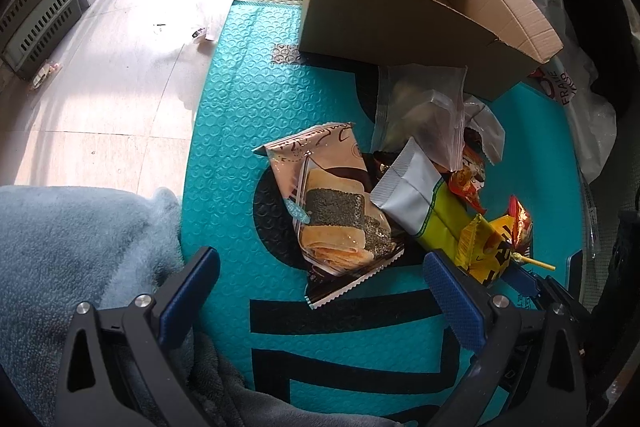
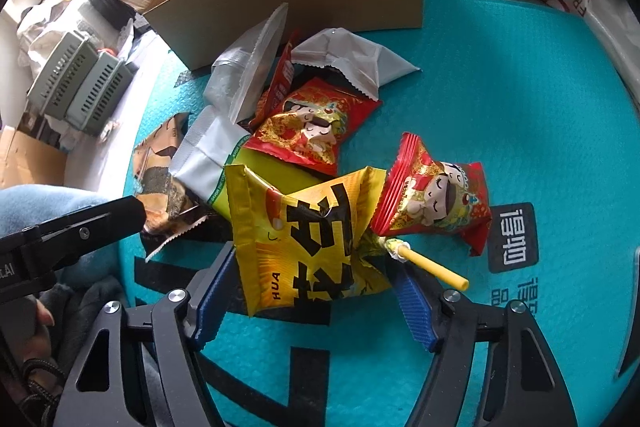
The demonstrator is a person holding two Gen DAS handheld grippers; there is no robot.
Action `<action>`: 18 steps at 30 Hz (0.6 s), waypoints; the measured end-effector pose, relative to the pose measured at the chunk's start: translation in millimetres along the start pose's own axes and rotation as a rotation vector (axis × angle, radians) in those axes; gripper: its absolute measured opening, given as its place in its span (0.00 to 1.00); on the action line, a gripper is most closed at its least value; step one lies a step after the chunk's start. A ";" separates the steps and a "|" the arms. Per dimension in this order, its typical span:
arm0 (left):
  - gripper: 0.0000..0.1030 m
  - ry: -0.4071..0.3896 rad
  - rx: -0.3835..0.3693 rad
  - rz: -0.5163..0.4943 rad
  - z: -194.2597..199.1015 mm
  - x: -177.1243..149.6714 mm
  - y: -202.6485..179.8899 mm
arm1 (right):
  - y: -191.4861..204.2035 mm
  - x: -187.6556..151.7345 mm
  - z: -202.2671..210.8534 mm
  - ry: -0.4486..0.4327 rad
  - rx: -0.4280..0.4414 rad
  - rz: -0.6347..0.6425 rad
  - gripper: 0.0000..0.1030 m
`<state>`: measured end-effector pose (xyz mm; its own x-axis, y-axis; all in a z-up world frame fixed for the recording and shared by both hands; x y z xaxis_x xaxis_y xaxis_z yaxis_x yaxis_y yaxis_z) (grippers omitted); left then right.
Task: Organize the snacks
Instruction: 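Grasp the nori cracker pack with left tool while right tool grasps yellow chip bag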
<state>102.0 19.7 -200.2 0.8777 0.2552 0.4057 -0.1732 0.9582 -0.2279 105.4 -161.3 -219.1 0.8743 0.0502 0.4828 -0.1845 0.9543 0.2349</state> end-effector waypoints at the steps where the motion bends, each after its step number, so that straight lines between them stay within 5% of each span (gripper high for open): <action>1: 1.00 0.001 0.000 0.000 -2.8 0.6 -0.9 | -1.1 0.2 1.0 -0.001 0.003 -0.003 0.69; 11: 1.00 0.029 0.086 0.015 -34.9 9.4 8.8 | -6.2 -0.1 4.7 0.003 0.010 -0.016 0.63; 18: 0.94 0.034 0.045 0.034 -49.1 9.4 10.0 | -8.6 0.5 7.0 -0.003 0.019 -0.018 0.60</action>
<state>130.5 25.3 -242.1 0.8855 0.2838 0.3678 -0.2223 0.9541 -0.2010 104.3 -171.5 -215.0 0.8761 0.0326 0.4810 -0.1775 0.9494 0.2589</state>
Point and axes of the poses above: each gripper's, at about its wrist camera, not at the fingertips, and z roughly against the way its jaws point, y to its left, x to its top, the point moved 6 cm from there along -z, roughly the way its jaws point, and after that the axes turned 11 degrees about -y, right-handed, at the moved point
